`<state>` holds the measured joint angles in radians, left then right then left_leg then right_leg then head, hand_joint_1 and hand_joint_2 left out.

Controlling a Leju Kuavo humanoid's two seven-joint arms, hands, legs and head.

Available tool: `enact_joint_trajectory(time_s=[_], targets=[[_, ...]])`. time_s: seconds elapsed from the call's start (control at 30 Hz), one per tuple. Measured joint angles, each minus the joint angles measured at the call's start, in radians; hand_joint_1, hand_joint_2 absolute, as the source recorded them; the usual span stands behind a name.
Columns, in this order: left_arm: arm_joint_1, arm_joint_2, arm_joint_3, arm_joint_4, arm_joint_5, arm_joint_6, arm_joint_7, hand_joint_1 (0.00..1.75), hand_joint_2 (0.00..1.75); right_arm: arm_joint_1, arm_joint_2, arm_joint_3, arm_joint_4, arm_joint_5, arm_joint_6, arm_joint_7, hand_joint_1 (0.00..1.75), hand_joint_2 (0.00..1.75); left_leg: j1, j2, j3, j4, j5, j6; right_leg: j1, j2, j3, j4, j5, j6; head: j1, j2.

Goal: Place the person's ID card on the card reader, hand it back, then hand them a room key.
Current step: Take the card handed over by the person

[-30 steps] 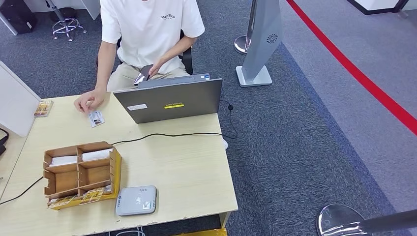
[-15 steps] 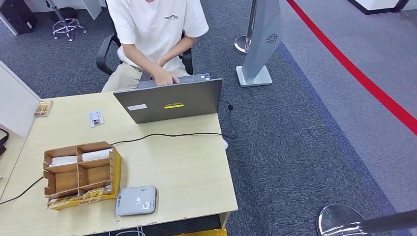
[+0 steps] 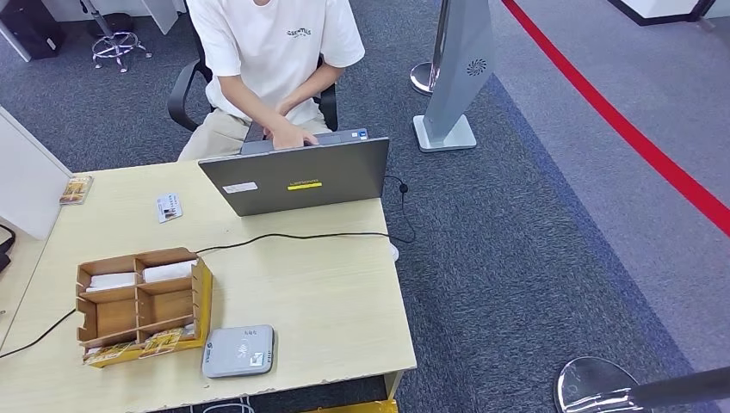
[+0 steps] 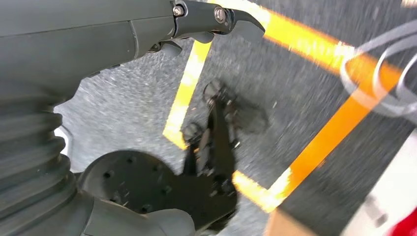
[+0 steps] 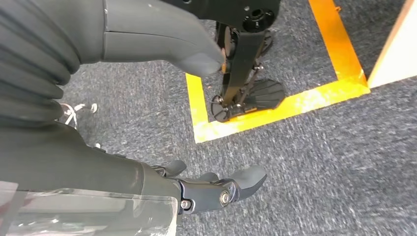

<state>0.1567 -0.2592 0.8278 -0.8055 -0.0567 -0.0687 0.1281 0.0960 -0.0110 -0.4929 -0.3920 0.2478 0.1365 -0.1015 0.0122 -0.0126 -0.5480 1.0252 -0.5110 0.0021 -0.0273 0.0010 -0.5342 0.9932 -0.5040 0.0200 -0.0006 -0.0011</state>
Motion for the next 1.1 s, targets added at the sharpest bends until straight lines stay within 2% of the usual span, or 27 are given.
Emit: enact_joint_trajectory(time_s=[0.23,0.47,0.73,1.1], targets=[[0.024,-0.023,0.023,-0.111,0.105,0.161,-0.075,0.00,1.75,-0.003,0.011,-0.074,-0.018,0.057,0.020,-0.001,0.00,1.75,0.000,0.000,0.000,0.000,0.000,0.000,0.000,0.000,0.000,0.000,0.000,0.000,0.000,0.000],[0.080,-0.035,0.024,-0.296,0.192,0.299,-0.153,0.00,1.75,-0.008,0.024,-0.143,-0.034,0.117,0.035,-0.001,0.00,1.75,0.000,0.000,-0.001,0.000,0.000,0.000,0.000,0.000,0.000,0.000,0.000,0.000,0.000,0.000],[0.148,-0.047,0.022,-0.532,0.272,0.412,-0.226,0.00,1.75,-0.017,0.035,-0.213,-0.038,0.188,0.045,-0.007,0.00,1.75,0.000,0.000,0.000,0.000,0.000,0.000,0.000,0.000,0.000,0.000,0.000,0.000,0.000,0.000],[0.248,-0.063,-0.028,-0.853,0.386,0.536,-0.404,0.00,1.75,-0.038,0.046,-0.300,-0.037,0.289,0.055,-0.025,0.00,1.75,0.000,0.000,0.000,0.000,0.000,0.000,0.000,0.000,0.000,0.000,0.000,0.000,0.000,0.000]])
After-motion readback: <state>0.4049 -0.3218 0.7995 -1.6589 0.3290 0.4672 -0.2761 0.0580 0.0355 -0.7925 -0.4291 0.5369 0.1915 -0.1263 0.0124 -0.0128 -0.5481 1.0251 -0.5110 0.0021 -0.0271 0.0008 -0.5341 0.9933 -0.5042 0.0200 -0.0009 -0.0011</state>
